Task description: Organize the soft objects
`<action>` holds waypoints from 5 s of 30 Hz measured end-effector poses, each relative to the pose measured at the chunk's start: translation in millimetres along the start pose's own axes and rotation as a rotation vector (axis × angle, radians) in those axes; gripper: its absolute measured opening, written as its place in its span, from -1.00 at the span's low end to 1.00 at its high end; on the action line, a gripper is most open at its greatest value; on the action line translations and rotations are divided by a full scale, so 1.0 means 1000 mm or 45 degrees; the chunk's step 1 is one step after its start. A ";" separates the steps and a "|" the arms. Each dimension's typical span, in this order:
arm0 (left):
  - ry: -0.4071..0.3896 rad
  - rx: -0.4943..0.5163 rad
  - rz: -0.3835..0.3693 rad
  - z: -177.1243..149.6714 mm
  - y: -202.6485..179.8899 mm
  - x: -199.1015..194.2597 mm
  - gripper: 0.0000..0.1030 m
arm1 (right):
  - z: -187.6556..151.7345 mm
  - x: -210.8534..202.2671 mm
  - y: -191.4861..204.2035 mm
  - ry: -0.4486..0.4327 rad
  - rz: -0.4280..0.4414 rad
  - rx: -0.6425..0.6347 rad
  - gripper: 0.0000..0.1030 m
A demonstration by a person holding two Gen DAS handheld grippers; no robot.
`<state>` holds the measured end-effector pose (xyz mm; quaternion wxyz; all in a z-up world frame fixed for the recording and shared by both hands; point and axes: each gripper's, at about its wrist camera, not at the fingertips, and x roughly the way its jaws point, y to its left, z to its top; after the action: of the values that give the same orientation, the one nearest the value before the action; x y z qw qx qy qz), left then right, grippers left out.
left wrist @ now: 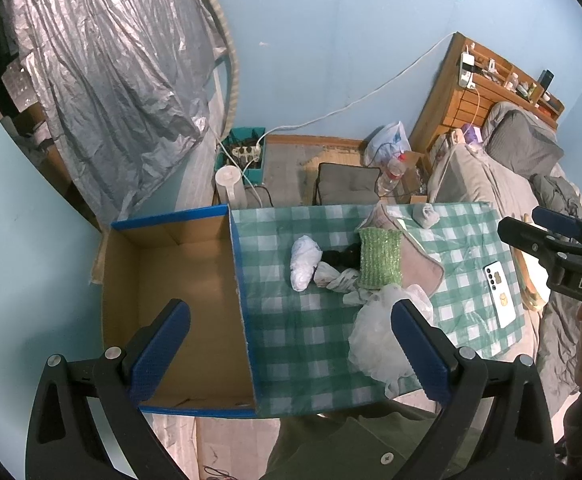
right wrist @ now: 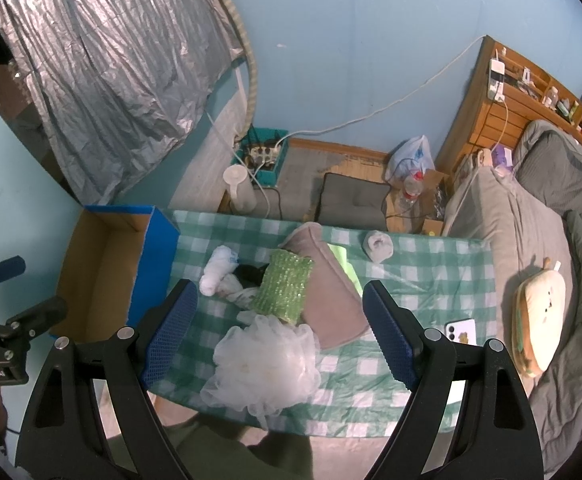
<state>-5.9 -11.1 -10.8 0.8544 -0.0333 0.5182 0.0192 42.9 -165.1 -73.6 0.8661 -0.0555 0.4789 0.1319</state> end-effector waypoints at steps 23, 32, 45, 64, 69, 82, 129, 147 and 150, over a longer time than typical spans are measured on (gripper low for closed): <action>0.004 0.004 0.006 -0.002 -0.006 0.004 0.97 | -0.002 0.010 -0.015 0.006 0.002 -0.004 0.63; 0.046 0.010 0.017 0.016 -0.017 0.031 0.97 | -0.002 0.022 -0.032 0.034 0.004 -0.006 0.63; 0.126 0.046 0.054 0.040 -0.012 0.082 0.97 | 0.016 0.051 -0.084 0.082 -0.014 0.000 0.63; 0.256 0.100 0.003 0.063 -0.022 0.173 0.97 | 0.031 0.161 -0.147 0.222 -0.019 0.042 0.63; 0.303 0.108 -0.002 0.060 -0.025 0.200 0.97 | 0.032 0.188 -0.157 0.250 -0.017 0.057 0.63; 0.410 0.095 0.025 0.052 -0.026 0.264 0.97 | 0.031 0.264 -0.171 0.365 -0.041 0.026 0.63; 0.537 0.114 0.086 0.020 -0.018 0.314 -0.14 | -0.006 0.262 -0.134 0.374 0.023 -0.006 -0.41; 0.360 0.180 0.042 0.023 -0.029 0.238 -0.14 | -0.015 0.198 -0.103 0.319 0.105 -0.005 -0.41; 0.342 0.174 0.026 0.019 -0.032 0.225 -0.14 | -0.016 0.186 -0.097 0.308 0.123 -0.009 -0.41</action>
<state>117.6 -42.0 -200.5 0.7774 0.0280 0.6283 -0.0122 151.5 -229.5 -241.9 0.7944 -0.0508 0.5816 0.1674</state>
